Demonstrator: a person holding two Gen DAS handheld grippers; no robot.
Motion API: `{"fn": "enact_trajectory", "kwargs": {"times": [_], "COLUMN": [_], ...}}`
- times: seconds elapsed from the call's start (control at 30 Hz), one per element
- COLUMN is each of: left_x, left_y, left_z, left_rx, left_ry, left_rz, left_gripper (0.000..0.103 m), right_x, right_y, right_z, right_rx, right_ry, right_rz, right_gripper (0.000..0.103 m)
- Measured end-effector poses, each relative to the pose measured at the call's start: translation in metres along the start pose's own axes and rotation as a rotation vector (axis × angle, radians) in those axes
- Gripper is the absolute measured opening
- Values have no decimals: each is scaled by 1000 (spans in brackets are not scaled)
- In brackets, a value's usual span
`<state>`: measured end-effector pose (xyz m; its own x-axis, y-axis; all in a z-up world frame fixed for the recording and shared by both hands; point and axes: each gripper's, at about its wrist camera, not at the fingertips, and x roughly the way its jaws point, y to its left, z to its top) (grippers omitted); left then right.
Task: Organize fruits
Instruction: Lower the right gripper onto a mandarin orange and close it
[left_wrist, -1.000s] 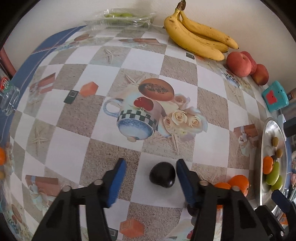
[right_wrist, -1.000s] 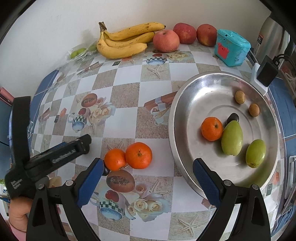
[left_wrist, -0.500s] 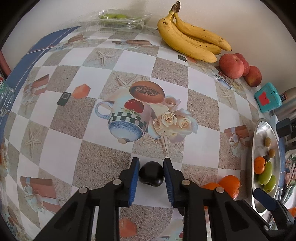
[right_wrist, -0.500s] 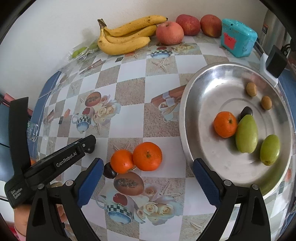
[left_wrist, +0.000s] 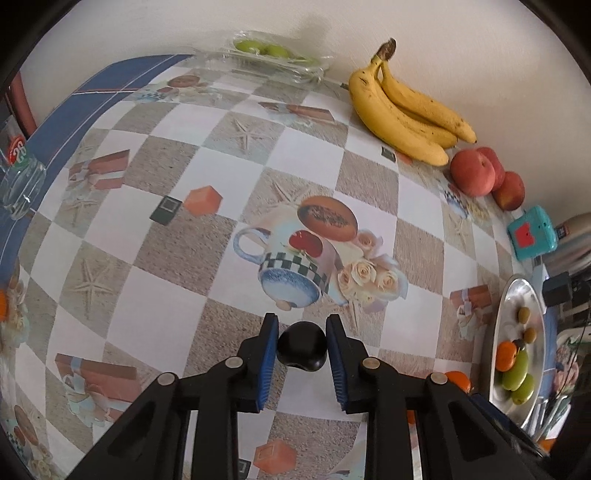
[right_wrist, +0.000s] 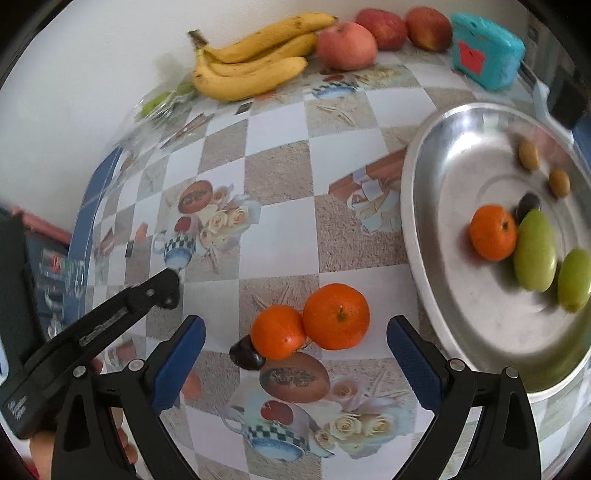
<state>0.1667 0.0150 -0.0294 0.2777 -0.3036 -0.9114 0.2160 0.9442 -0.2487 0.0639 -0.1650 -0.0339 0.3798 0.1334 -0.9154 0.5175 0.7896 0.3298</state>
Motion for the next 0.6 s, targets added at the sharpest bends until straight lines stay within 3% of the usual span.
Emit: {"fn": "enact_trajectory", "kwargs": {"times": [0.23,0.6], "left_x": [-1,-1], "left_y": [7,25], "left_z": [2,3], "left_rx": [-9,-45], "left_ry": [5,19], "left_rz": [-24,-56], "left_gripper": [28,28], "right_x": [16,17], "right_y": [-15,-15], "right_z": [-1,2], "right_rx": [153,209], "right_ry": [-22,-57], "right_rz": [-95,-117], "right_gripper": [99,103]}}
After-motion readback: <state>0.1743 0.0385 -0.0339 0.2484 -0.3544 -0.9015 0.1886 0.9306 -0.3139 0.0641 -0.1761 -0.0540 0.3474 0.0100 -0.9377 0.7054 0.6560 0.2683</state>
